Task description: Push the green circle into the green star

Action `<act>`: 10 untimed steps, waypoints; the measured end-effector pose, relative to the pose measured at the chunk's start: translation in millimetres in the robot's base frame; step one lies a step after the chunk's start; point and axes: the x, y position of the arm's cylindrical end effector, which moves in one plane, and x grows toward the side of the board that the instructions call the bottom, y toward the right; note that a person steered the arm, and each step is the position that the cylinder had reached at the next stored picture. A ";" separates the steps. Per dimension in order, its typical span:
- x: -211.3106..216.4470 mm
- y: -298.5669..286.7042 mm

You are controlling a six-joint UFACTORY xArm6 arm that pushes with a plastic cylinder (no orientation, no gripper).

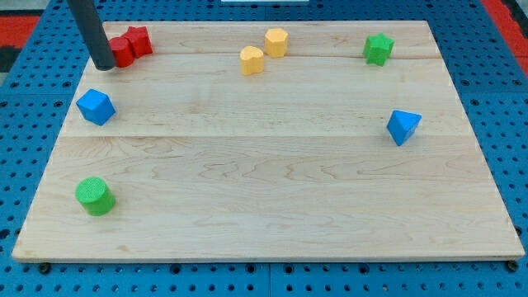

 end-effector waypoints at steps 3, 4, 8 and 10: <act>-0.6 1.9; 37.1 82.3; 277.8 106.3; 250.3 70.7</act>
